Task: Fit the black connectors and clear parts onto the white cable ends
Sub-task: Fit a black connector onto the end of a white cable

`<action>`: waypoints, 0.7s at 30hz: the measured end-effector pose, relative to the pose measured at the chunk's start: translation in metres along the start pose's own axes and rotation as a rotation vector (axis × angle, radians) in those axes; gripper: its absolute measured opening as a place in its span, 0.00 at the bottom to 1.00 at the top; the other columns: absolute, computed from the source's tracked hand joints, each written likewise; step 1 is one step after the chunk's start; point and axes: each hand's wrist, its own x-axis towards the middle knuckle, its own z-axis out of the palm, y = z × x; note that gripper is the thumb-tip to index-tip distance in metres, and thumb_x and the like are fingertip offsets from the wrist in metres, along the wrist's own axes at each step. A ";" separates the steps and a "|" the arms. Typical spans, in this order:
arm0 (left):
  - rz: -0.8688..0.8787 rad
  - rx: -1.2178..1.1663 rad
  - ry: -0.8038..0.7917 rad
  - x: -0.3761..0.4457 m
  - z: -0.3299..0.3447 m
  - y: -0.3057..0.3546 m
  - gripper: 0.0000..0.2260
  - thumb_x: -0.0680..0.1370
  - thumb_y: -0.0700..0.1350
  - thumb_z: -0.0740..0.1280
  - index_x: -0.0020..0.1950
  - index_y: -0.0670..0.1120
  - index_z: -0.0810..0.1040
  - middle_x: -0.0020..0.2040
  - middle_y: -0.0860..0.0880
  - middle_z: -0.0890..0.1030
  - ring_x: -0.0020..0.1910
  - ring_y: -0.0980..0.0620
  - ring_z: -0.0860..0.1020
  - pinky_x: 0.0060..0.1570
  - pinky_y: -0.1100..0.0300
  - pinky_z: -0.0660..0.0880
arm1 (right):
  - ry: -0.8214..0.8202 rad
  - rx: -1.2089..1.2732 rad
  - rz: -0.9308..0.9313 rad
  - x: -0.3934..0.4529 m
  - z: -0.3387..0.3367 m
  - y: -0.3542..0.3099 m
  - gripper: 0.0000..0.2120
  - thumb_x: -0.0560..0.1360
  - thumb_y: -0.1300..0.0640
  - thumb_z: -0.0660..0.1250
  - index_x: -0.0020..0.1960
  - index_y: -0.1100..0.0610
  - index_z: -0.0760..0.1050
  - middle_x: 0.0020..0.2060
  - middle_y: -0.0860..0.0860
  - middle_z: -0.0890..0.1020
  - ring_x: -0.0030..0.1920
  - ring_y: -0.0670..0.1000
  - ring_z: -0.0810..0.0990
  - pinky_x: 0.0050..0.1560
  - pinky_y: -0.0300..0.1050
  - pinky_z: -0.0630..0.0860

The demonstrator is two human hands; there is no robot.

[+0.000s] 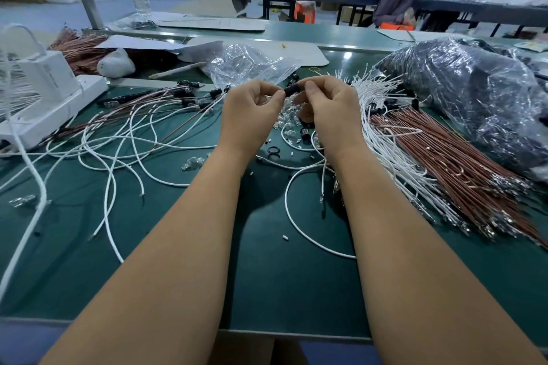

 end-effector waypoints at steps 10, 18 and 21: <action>-0.139 -0.309 -0.126 0.003 0.001 0.007 0.08 0.78 0.31 0.63 0.53 0.36 0.79 0.20 0.58 0.72 0.19 0.62 0.67 0.23 0.73 0.64 | -0.099 0.176 0.063 -0.001 0.004 -0.001 0.05 0.78 0.68 0.63 0.54 0.66 0.75 0.38 0.58 0.80 0.32 0.49 0.78 0.35 0.39 0.77; -0.225 -0.464 -0.234 0.006 -0.002 0.003 0.11 0.79 0.33 0.60 0.54 0.42 0.80 0.21 0.55 0.64 0.22 0.57 0.57 0.22 0.66 0.54 | -0.091 0.404 0.143 0.002 0.002 0.000 0.05 0.79 0.68 0.62 0.52 0.65 0.75 0.35 0.56 0.79 0.32 0.50 0.78 0.37 0.41 0.77; -0.173 -0.376 -0.200 0.002 0.000 0.005 0.09 0.80 0.35 0.62 0.55 0.42 0.80 0.21 0.58 0.68 0.21 0.60 0.63 0.22 0.69 0.60 | -0.068 0.449 0.152 0.002 0.000 0.001 0.03 0.78 0.68 0.64 0.50 0.64 0.76 0.34 0.55 0.80 0.31 0.50 0.78 0.36 0.40 0.77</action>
